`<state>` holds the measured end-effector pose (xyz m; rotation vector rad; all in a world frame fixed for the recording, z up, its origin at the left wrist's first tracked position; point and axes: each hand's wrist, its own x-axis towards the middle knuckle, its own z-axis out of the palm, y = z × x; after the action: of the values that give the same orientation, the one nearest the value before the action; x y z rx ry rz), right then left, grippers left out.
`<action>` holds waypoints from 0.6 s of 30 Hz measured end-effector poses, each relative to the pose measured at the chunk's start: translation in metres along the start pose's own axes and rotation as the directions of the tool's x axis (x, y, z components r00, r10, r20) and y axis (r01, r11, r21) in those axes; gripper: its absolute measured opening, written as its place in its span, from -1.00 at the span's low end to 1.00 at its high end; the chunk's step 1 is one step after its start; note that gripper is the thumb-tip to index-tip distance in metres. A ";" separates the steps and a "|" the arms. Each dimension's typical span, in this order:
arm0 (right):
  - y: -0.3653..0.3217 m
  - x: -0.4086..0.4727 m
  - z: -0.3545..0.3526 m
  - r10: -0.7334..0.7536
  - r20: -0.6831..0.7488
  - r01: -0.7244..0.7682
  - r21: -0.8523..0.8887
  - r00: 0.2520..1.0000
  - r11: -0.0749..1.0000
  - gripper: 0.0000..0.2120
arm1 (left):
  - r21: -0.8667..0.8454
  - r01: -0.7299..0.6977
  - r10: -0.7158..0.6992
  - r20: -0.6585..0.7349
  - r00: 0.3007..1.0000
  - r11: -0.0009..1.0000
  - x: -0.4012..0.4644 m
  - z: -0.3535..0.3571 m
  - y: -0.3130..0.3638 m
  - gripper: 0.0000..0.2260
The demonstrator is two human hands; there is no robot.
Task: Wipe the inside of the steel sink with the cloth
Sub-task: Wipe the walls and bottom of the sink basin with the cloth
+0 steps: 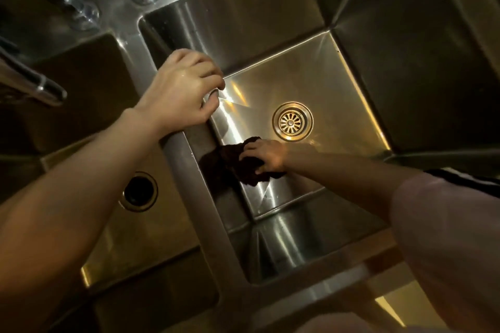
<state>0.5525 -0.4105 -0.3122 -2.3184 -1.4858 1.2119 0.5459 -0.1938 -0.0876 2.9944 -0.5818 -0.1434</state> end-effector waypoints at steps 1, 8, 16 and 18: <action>-0.001 -0.007 0.003 -0.036 0.028 0.036 -0.033 0.999 0.999 -0.42 | 0.002 0.018 -0.018 -0.007 1.000 1.000 -0.004 -0.002 0.007 -0.70; -0.006 -0.039 0.017 -0.179 0.217 0.210 -0.133 0.960 0.969 -0.50 | -0.061 0.188 -0.193 -0.084 0.978 0.980 -0.062 -0.002 0.078 -0.76; -0.022 -0.052 0.010 -0.243 0.396 0.305 -0.100 0.885 0.947 -0.52 | -0.077 0.454 -0.457 -0.032 0.889 0.888 -0.118 0.021 0.141 -0.72; -0.029 -0.050 0.008 -0.233 0.452 0.306 -0.095 0.861 0.947 -0.54 | -0.078 0.487 -0.492 -0.052 0.869 0.870 -0.123 0.022 0.154 -0.72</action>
<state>0.5169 -0.4388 -0.2757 -1.9052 -2.0458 1.6520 0.3736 -0.2911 -0.0846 2.9983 0.2026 -0.0841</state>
